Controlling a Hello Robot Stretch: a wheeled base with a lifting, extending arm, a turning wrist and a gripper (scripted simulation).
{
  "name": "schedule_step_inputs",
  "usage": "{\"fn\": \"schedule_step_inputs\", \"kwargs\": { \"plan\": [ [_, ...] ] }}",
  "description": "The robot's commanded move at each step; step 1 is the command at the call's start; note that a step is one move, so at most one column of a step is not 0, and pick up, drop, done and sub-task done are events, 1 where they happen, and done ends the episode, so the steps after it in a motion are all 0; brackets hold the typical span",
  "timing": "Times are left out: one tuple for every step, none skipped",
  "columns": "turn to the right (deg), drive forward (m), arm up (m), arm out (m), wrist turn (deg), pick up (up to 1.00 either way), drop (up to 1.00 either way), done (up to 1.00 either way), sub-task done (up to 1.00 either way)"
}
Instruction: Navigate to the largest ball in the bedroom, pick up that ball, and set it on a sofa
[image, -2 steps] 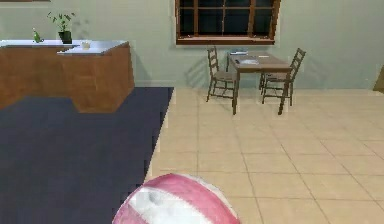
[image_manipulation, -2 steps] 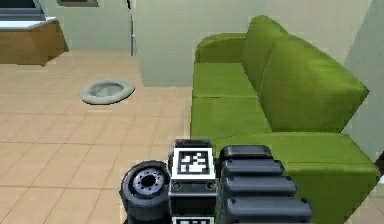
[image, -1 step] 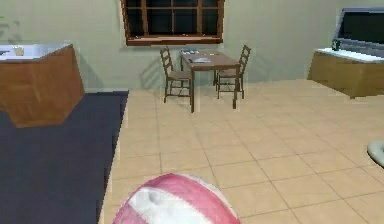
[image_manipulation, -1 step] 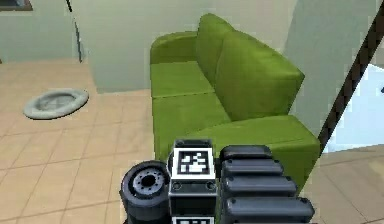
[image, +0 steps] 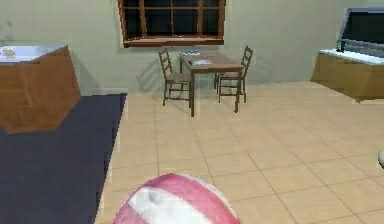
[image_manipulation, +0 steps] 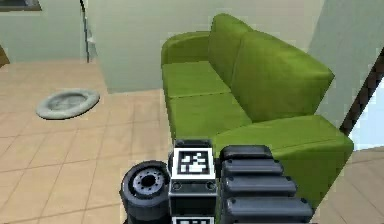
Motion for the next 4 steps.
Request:
{"fn": "schedule_step_inputs", "kwargs": {
  "plan": [
    [30.0, 0.0, 0.0, 0.0, 0.0, 0.0, 0.0, 0.0, 0.0],
    [3.0, 0.0, 0.0, 0.0, 0.0, 0.0, 0.0, 0.0, 0.0],
    [0.0, 0.5, 0.0, 0.0, 0.0, 0.0, 0.0, 0.0, 0.0],
    [45.0, 0.0, 0.0, 0.0, 0.0, 0.0, 0.0, 0.0, 0.0]
  ]
}}
